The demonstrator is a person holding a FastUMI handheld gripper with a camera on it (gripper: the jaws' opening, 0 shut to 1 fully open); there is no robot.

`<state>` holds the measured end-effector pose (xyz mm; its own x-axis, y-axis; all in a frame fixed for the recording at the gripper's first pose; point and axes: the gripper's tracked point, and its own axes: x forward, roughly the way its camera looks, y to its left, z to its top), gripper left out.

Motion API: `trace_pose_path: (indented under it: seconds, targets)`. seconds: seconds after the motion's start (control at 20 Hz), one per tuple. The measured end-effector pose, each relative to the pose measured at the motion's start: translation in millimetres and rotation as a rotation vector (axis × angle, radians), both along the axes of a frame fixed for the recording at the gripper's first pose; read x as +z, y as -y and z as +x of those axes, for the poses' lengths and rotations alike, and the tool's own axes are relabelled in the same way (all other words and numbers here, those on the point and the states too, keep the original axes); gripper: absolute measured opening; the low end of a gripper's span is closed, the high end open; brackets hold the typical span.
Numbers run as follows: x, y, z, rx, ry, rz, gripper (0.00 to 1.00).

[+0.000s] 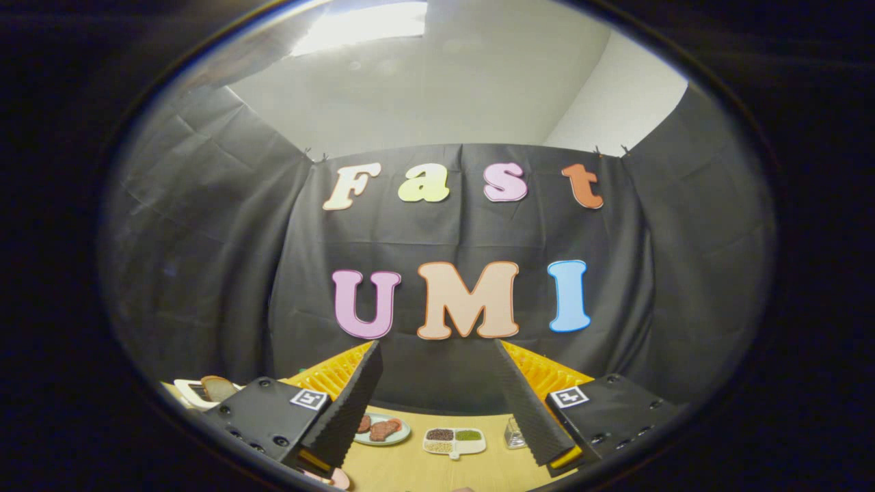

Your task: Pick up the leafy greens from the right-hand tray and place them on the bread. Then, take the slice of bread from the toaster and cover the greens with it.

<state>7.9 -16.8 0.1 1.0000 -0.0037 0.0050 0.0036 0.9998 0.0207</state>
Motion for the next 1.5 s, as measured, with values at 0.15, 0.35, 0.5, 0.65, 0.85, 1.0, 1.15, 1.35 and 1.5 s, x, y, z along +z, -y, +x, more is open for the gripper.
trace_pose_path:
  seconds: [0.15,0.35,0.5,0.65,0.85,1.0,1.15,1.35,1.5]
  targets:
    - [-5,0,3,0.014,-0.011,-0.001,1.0]
    - [-25,-4,7,0.082,-0.074,-0.014,1.0]
    - [-48,-4,10,0.148,-0.157,-0.033,1.0]
    - [-81,-6,7,0.24,-0.264,-0.063,1.0]
    - [-134,-12,-8,0.39,-0.435,-0.112,1.0]
    - [-171,-16,-24,0.492,-0.553,-0.127,1.0]
    - [-206,-17,-36,0.565,-0.643,-0.165,1.0]
    - [-250,-15,-55,0.651,-0.755,-0.208,1.0]
    - [-282,-16,-69,0.711,-0.842,-0.224,1.0]
